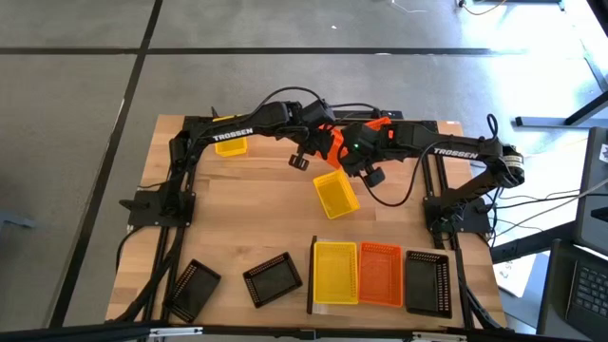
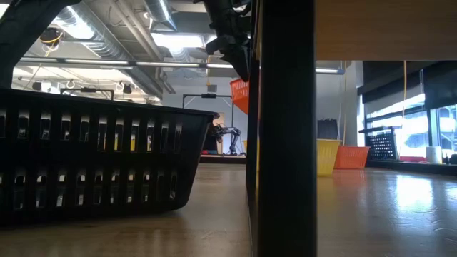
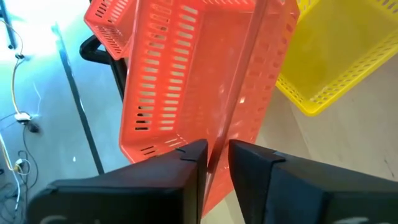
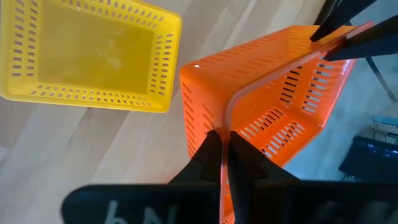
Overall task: Stack baskets on shelf by color
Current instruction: Stack the left orange bin on top of the orange bin
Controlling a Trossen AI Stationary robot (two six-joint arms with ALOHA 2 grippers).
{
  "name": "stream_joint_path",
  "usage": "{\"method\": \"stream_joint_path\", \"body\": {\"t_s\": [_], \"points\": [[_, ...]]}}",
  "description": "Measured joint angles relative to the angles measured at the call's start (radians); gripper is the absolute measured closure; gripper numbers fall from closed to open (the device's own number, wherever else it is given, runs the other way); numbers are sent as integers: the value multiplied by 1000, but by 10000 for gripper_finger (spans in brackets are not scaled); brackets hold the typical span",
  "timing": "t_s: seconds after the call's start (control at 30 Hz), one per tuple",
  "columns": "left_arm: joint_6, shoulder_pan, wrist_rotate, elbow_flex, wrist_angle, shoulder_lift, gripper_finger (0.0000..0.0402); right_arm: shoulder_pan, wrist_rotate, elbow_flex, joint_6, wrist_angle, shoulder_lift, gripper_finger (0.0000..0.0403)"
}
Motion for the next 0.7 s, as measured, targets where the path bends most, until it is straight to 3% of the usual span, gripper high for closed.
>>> {"method": "stream_joint_path", "body": {"t_s": [0.43,0.7], "points": [[-50,-10,0,0,-1,0,344,0,0,0,0,-3,0,403],[-55,-11,66,0,-1,0,344,1,-1,0,-1,-20,0,403]]}}
